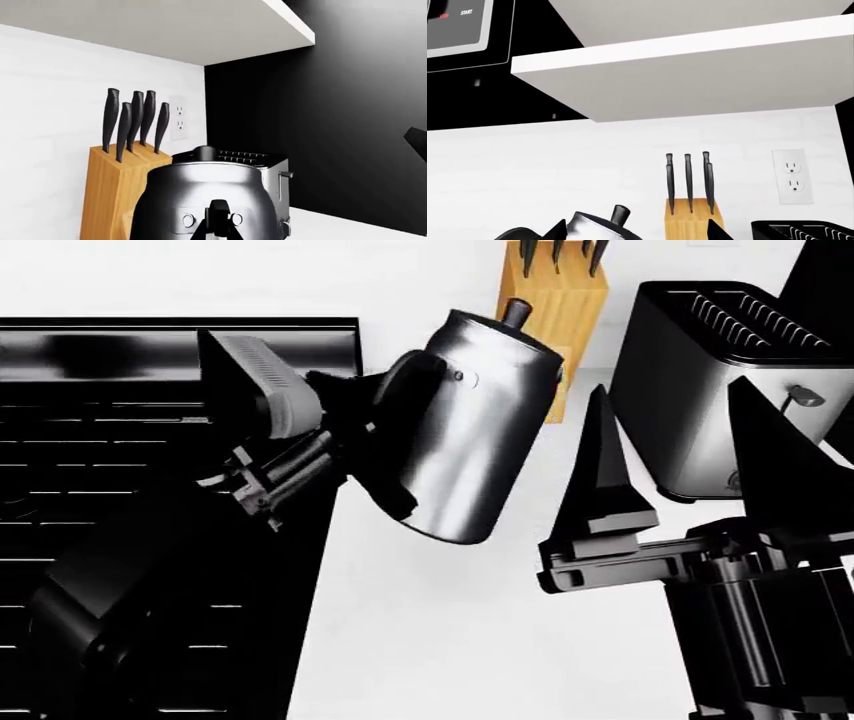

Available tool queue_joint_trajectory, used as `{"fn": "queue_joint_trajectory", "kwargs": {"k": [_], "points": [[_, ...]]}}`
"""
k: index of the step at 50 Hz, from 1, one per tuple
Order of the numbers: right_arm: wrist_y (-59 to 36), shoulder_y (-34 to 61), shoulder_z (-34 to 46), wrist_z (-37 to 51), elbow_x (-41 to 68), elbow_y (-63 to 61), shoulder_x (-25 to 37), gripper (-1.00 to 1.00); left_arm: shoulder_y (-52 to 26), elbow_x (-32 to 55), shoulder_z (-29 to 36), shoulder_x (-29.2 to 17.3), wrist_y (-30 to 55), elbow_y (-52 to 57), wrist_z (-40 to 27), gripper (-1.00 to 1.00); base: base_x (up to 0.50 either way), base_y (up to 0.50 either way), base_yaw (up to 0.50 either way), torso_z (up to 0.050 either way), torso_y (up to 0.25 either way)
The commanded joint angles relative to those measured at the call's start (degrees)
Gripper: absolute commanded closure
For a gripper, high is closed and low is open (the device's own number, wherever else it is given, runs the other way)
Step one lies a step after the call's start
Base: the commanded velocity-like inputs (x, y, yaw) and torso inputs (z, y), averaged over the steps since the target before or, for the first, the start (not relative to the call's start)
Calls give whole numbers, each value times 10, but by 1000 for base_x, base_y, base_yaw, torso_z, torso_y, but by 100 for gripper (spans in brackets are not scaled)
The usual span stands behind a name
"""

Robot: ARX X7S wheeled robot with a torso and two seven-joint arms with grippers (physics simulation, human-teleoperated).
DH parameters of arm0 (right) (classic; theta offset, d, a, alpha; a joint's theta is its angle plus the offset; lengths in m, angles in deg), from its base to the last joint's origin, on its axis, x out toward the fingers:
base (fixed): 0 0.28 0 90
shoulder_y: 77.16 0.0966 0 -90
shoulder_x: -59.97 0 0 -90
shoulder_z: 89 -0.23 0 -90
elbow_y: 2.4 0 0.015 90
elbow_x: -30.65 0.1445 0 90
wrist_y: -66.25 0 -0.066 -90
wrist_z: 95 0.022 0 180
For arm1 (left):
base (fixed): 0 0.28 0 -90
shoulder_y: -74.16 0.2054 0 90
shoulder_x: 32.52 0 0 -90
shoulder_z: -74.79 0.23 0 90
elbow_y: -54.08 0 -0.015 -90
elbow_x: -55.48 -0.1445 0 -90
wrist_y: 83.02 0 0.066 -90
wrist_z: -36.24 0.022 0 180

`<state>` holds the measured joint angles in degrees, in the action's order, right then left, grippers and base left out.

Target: Pick the kettle from the counter and place it on a stove burner. Then turn the burner on.

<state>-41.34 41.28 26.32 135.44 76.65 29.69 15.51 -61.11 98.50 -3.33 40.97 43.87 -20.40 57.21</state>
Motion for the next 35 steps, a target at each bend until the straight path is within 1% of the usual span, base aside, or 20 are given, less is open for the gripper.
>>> {"fn": "queue_joint_trajectory", "kwargs": {"k": [1, 5, 10, 18, 21, 25, 31, 35], "points": [[10, -1, 2, 3, 1, 0, 4, -100, -2, 22, -39, 6, -2, 44, -54, 100, 0, 0, 0, 0, 0], [24, -8, -7, 8, 9, 5, 7, -100, 11, -1, -47, 5, -6, 75, -100, 100, 0, 0, 0, 0, 0], [27, -8, -9, 11, 19, 9, 9, -100, 46, -23, -78, 6, -26, 121, -159, 100, 0, 0, 0, 0, 0], [8, 8, -1, 26, 33, 11, 6, -100, 114, -70, -105, -5, -66, 204, -211, 100, -47, 14, 0, 0, 1], [-1, 14, 0, 36, 40, 12, 5, -100, 149, -85, -116, -5, -91, 225, -218, 100, -453, 238, 0, 0, 0], [-11, 22, 4, 44, 44, 10, 5, -100, 177, -100, -126, -7, -115, 241, -221, 100, -499, 272, 0, 0, 0], [-21, 29, 8, 55, 47, 4, 7, -100, 198, -114, -133, -7, -144, 235, -216, 100, -477, 332, 0, 0, 0], [-28, 36, 15, 58, 44, 4, 4, -100, 207, -116, -140, -9, -159, 232, -211, 100, -278, 479, 0, 0, 0]]}}
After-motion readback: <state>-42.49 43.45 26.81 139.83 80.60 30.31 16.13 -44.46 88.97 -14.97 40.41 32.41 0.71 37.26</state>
